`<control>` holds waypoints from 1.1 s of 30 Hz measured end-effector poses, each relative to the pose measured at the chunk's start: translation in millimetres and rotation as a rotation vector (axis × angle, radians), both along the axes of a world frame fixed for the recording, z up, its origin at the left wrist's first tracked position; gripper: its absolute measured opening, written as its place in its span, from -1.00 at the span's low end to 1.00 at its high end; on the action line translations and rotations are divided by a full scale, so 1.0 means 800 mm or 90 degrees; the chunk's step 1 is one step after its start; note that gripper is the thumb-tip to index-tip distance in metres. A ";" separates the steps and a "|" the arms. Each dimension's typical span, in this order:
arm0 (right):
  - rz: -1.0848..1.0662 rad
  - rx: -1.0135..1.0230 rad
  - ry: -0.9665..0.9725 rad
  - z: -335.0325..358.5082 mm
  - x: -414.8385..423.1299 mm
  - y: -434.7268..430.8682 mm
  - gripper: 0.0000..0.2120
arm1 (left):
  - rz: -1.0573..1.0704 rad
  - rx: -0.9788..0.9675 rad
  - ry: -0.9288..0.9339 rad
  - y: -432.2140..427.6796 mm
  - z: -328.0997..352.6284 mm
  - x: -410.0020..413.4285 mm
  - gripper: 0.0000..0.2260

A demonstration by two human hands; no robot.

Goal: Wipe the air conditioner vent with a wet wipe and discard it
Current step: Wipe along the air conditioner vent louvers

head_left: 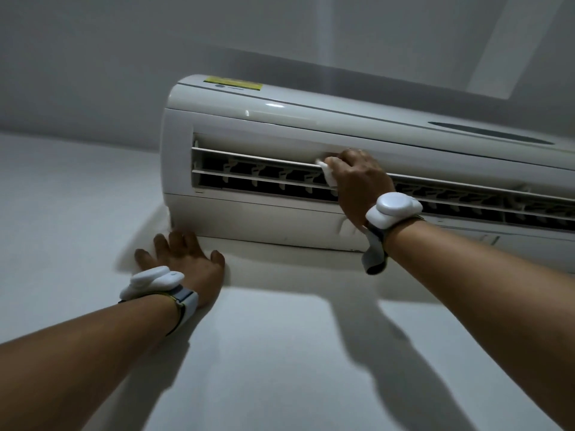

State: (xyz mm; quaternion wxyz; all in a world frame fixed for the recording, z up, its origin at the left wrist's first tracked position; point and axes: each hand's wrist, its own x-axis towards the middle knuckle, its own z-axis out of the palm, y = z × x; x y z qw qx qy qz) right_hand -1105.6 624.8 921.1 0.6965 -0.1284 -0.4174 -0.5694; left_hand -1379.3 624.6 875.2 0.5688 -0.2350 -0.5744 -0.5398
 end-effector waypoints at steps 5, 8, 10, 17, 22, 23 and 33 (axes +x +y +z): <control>0.018 -0.005 0.029 0.000 0.024 0.015 -0.65 | -0.013 0.008 0.023 -0.003 -0.005 -0.001 -0.57; 0.046 0.004 0.056 0.003 0.010 0.015 -0.70 | 0.009 0.012 0.080 -0.006 -0.007 -0.005 -0.59; 0.064 0.018 0.083 0.003 -0.004 0.014 -0.72 | 0.014 0.012 0.128 -0.006 -0.008 -0.005 -0.61; 0.099 0.033 0.088 0.001 -0.065 -0.007 -0.64 | 0.001 0.014 0.164 -0.007 -0.006 -0.010 -0.60; 0.104 0.037 0.042 0.007 -0.118 -0.033 -0.65 | -0.036 0.007 0.165 -0.010 -0.006 -0.016 -0.58; 0.103 0.036 0.039 0.008 -0.122 -0.035 -0.64 | -0.044 0.002 0.169 -0.007 -0.007 -0.012 -0.58; 0.088 0.025 -0.006 0.011 -0.198 -0.079 -0.62 | -0.043 -0.032 0.234 -0.015 -0.009 -0.036 -0.57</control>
